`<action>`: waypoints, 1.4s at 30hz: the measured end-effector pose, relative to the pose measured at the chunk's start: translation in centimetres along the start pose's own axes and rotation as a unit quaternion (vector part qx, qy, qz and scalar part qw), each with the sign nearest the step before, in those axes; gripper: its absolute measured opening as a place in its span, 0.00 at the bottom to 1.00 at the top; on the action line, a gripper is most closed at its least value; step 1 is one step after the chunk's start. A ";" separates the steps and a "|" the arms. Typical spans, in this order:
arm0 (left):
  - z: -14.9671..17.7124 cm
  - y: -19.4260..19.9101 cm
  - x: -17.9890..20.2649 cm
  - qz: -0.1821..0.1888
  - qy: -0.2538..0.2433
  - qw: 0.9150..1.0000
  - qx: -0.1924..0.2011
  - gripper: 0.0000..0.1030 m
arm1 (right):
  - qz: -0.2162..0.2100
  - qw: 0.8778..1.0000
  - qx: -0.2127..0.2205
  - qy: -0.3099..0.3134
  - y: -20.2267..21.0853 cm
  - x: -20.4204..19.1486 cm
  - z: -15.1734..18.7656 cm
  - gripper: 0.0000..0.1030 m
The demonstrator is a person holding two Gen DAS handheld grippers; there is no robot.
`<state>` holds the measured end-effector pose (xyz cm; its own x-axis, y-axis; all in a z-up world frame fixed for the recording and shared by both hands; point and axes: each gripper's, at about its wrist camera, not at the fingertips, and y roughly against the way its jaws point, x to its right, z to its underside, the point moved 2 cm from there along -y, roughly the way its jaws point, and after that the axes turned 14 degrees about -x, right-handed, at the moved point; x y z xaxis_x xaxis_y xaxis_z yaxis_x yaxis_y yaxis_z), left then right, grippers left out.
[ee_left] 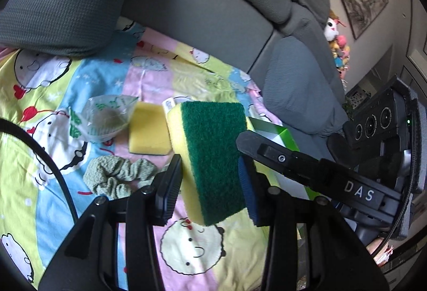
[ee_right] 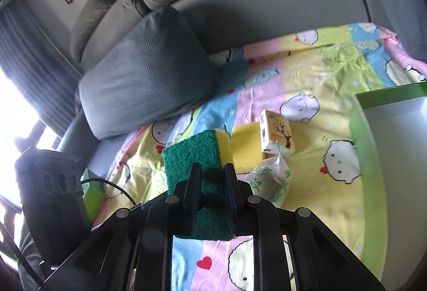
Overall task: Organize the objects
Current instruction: 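Carry the scouring sponge over the green-rimmed white box with the right gripper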
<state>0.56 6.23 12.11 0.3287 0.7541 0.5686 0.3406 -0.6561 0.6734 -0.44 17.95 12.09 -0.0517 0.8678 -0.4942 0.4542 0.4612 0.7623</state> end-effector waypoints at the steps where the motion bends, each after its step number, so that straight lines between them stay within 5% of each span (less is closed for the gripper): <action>1: 0.1 0.0 0.5 0.002 -0.006 1.000 0.001 0.38 | 0.003 1.000 0.006 0.000 0.5 0.0 0.3 0.18; 10: 0.9 -3.3 6.7 0.022 -0.061 0.998 -0.023 0.38 | 0.032 0.997 0.059 -0.033 6.2 3.8 3.0 0.18; 24: 2.0 -11.0 13.8 0.031 -0.090 0.992 -0.080 0.38 | 0.039 0.990 0.085 -0.109 11.1 13.2 5.9 0.18; 42: 3.6 -17.7 15.5 0.009 -0.084 0.988 -0.133 0.33 | 0.079 0.977 0.064 -0.186 10.7 20.6 7.3 0.18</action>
<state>2.77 29.39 7.30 0.4810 0.7122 0.5112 0.0976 -0.6230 0.7761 9.88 39.41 7.06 0.3439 0.7883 -0.5103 0.5394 0.2789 0.7945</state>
